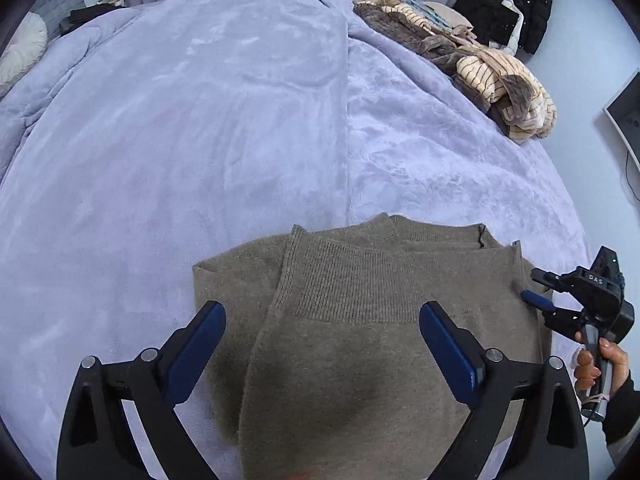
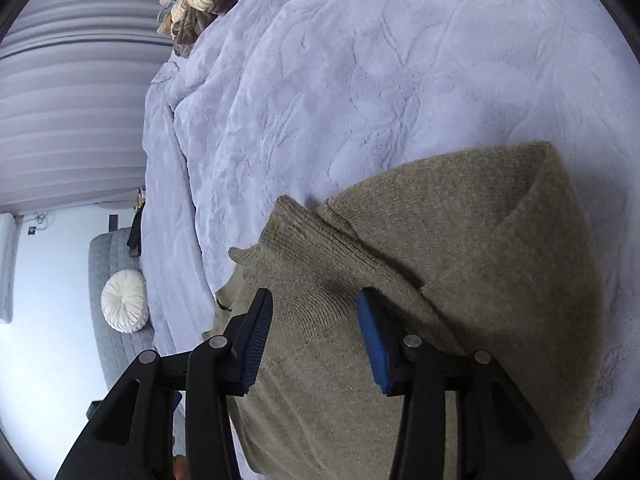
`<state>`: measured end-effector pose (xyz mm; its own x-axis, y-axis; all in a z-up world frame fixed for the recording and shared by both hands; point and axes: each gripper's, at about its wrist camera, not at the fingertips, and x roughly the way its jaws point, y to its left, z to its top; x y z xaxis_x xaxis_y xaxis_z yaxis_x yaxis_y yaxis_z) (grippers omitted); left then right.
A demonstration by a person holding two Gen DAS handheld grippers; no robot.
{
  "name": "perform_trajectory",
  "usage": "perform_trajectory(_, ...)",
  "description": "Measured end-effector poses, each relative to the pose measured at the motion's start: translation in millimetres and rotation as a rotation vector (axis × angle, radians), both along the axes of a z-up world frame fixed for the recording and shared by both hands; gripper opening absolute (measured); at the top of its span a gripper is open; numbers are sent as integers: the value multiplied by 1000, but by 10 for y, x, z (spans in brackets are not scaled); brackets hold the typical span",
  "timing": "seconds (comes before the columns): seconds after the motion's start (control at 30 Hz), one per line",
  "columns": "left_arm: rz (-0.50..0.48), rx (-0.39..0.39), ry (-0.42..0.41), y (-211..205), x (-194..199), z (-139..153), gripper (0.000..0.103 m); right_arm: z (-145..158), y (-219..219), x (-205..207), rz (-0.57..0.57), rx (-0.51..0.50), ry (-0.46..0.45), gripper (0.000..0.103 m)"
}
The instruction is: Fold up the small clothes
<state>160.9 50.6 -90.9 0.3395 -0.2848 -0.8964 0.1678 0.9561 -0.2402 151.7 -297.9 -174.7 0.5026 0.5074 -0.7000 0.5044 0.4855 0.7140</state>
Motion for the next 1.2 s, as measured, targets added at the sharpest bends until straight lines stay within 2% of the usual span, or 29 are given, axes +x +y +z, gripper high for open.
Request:
perform_trajectory(0.07, 14, -10, 30, -7, 3, -94, 97, 135, 68, -82, 44, -25, -28, 49)
perform_trajectory(0.13, -13, -47, 68, -78, -19, -216, 97, 243, 209, -183, 109, -52, -55, 49)
perform_trajectory(0.17, -21, -38, 83, -139, -37, -293, 97, 254, 277, -215, 149, -62, -57, 49)
perform_trajectory(0.2, -25, -15, 96, -194, -48, -384, 97, 243, 342, -219, 182, -72, -49, 49)
perform_trajectory(0.3, -14, 125, 135, -266, -98, -744, 97, 113, 501, -250, 255, -152, 24, 48)
perform_trajectory(0.4, -2, 118, 149, -124, -213, -836, 97, 28, 453, -328, 225, -166, 39, 44)
perform_trajectory(0.47, -5, 151, 155, 8, -304, -814, 97, 51, 345, -422, 181, -186, 46, 45)
perform_trajectory(0.6, 7, 146, 181, 347, -515, -723, 97, 204, 148, -637, 103, -257, 83, 54)
perform_trajectory(0.67, 19, 100, 196, 526, -648, -663, 97, 260, 80, -812, 80, -201, 61, 55)
perform_trajectory(0.73, 38, 46, 215, 682, -769, -619, 97, 296, 128, -994, 90, -100, 18, 55)
perform_trajectory(0.83, 61, -45, 253, 830, -958, -627, 97, 286, 474, -1227, 137, 35, -11, 63)
perform_trajectory(0.9, 65, -86, 266, 840, -1054, -633, 96, 142, 861, -1350, 185, 146, 9, 65)
perform_trajectory(0.97, 51, -126, 276, 796, -1136, -650, 85, -47, 1251, -1429, 217, 243, 50, 65)
perform_trajectory(1.03, 36, -153, 280, 737, -1192, -684, 84, -242, 1594, -1462, 226, 302, 86, 65)
perform_trajectory(1.1, 17, -168, 285, 694, -1225, -712, 74, -410, 1845, -1436, 193, 326, 102, 66)
perform_trajectory(1.17, 8, -146, 294, 649, -1260, -756, 67, -538, 1974, -1376, 133, 321, 120, 67)
perform_trajectory(1.2, 12, -149, 299, 647, -1268, -782, 57, -606, 2006, -1347, 98, 331, 125, 67)
